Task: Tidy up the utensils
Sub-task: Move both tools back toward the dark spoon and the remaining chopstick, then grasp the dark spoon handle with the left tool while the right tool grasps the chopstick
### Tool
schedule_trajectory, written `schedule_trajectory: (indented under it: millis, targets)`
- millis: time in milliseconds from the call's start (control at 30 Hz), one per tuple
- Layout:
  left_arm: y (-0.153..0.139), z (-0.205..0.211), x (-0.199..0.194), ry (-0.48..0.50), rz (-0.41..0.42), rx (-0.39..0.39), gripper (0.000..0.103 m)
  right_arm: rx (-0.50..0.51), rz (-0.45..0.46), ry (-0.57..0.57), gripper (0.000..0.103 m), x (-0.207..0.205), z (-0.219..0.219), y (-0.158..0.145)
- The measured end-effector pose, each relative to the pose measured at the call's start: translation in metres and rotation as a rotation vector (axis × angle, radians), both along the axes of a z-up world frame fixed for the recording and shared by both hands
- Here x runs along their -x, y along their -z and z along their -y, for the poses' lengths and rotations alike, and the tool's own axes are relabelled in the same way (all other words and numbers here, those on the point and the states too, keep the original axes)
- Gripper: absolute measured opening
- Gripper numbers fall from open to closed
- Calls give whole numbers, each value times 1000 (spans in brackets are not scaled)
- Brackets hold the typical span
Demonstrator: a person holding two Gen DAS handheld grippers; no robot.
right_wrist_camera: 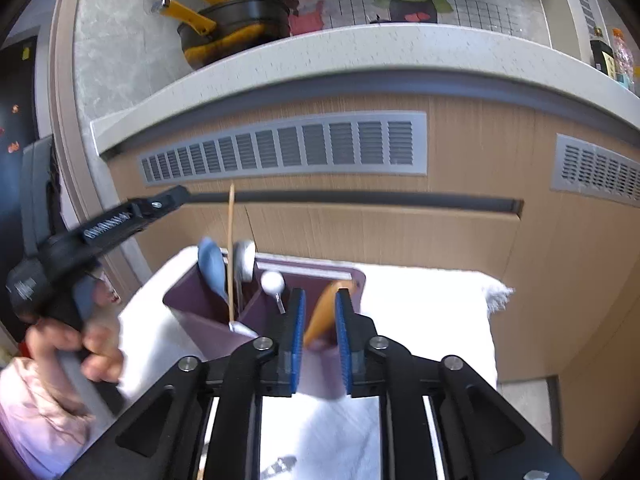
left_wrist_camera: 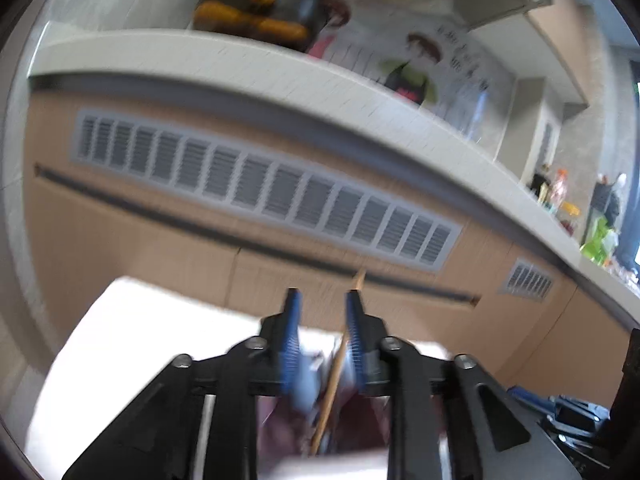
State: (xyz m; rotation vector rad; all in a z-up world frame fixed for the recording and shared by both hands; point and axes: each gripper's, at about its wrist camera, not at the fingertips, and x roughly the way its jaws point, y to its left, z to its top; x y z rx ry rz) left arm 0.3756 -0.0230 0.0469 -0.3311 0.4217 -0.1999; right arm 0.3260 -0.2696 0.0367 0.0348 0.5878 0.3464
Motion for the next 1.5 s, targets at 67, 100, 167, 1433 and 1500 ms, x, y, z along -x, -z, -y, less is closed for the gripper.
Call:
schedule_trajectory:
  millis: [67,100,167,1433,1500]
  targets:
    - [6,-4,14,10,-67,-26,38,21,-20,5,30,9,0,6]
    - [10,-6,21,16,-104,-57,39,28,-30,8,42,12,0,9]
    - [19,-10,37,15,-159,-108,43,54,-56,44,71,22,-1,18]
    - [113,30,125,475,-572,-428,46,235,-434,-102,8,86,-54,106]
    - [115,39,119,488,-582,-471,44,203,-430,-101,8,86,-45,104]
